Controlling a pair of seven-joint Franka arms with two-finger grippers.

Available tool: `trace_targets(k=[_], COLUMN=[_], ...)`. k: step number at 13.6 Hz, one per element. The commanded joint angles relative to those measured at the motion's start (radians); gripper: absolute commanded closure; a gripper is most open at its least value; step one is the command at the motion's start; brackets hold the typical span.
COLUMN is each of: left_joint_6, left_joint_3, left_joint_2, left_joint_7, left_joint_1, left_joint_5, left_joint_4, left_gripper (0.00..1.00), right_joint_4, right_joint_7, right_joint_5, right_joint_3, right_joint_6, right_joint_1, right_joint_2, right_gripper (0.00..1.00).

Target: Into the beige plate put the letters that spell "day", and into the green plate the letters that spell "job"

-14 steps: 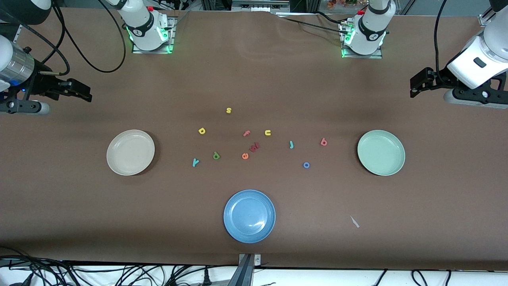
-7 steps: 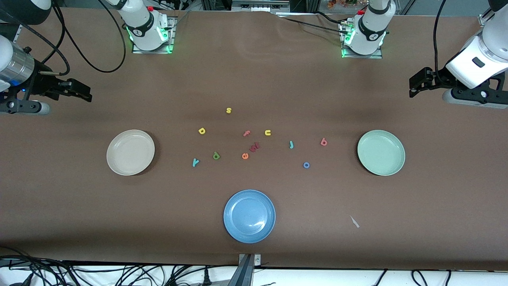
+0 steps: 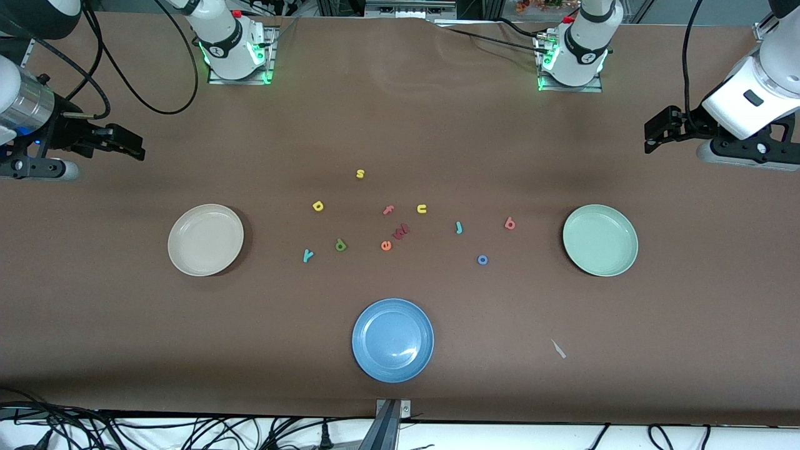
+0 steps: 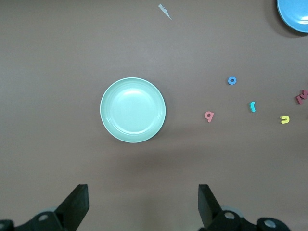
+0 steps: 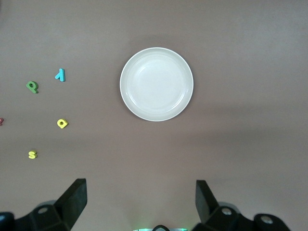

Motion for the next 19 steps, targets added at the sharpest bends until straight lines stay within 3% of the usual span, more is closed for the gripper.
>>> trace_targets(k=[1, 19], left_joint_6=[-0.005, -0.002], left_joint_3=[0.002, -0.004], left_joint_2=[-0.004, 0.006], left_joint_7=[0.011, 0.010], left_joint_1=[0.004, -0.002], left_joint_5=[-0.021, -0.019], left_joint_4=[0.004, 0.011], left_gripper=[0.00, 0.00], right_joint_4=[-0.001, -0.001], right_joint_7=[-0.011, -0.005], right_joint_5=[0.013, 0.015], right_joint_3=[0.004, 0.004], right_joint_6=[-0.006, -0.006], right_joint_1=[-0.006, -0.006], right_joint_2=[-0.002, -0.002], right_gripper=[0.00, 0.00])
